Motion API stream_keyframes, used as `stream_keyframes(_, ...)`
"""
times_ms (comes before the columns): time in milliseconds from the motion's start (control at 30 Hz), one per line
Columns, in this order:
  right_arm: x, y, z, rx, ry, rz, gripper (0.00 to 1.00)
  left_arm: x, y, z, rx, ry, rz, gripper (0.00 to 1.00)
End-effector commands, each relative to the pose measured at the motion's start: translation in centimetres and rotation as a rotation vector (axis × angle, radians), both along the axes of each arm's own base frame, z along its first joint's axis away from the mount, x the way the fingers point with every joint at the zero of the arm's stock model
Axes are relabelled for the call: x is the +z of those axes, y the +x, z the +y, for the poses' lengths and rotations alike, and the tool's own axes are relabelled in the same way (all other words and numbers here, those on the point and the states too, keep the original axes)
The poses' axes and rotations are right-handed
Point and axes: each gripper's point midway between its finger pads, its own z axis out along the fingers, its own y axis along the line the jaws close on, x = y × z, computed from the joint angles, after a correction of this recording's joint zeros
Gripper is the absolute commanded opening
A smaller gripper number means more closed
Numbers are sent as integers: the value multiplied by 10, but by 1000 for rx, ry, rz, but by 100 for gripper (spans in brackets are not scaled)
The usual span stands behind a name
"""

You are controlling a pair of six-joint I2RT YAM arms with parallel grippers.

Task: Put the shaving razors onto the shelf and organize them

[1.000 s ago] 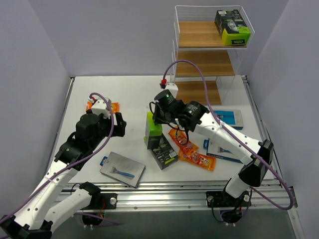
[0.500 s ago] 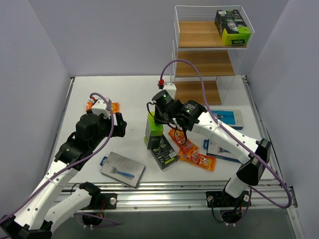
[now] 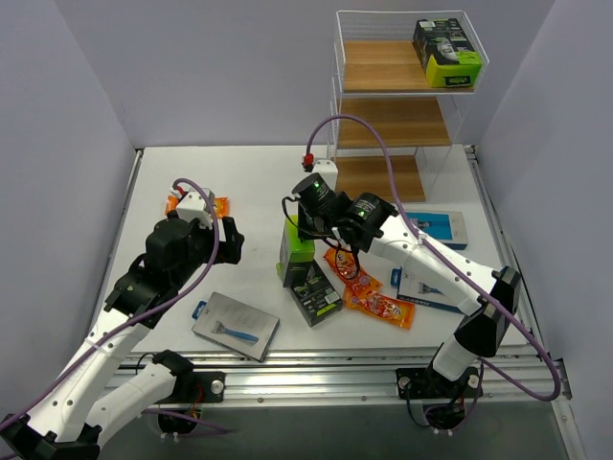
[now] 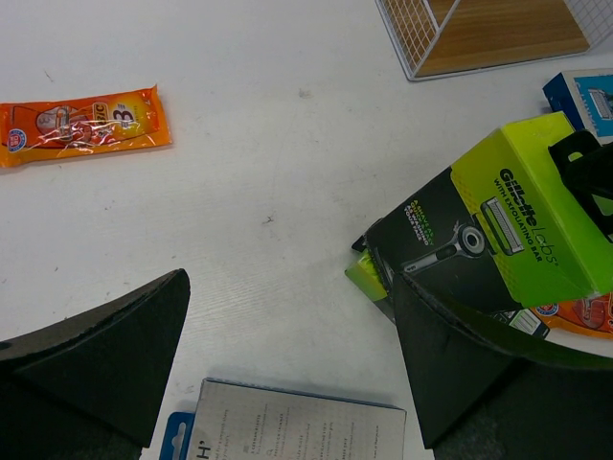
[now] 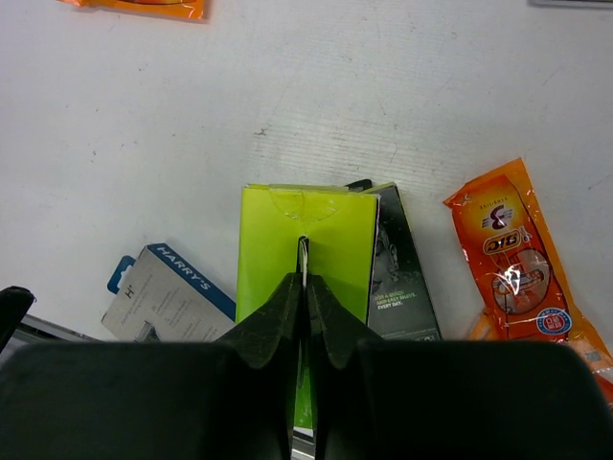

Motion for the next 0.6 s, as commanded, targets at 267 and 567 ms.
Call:
stream_keyframes(267, -23, -16, -23, 1, -88, 65, 0, 10, 1, -3, -17, -11, -40, 96)
stream_keyframes(567, 82, 12, -38, -146, 157, -139, 0, 8, 3, -2, -8, -3, -35, 96)
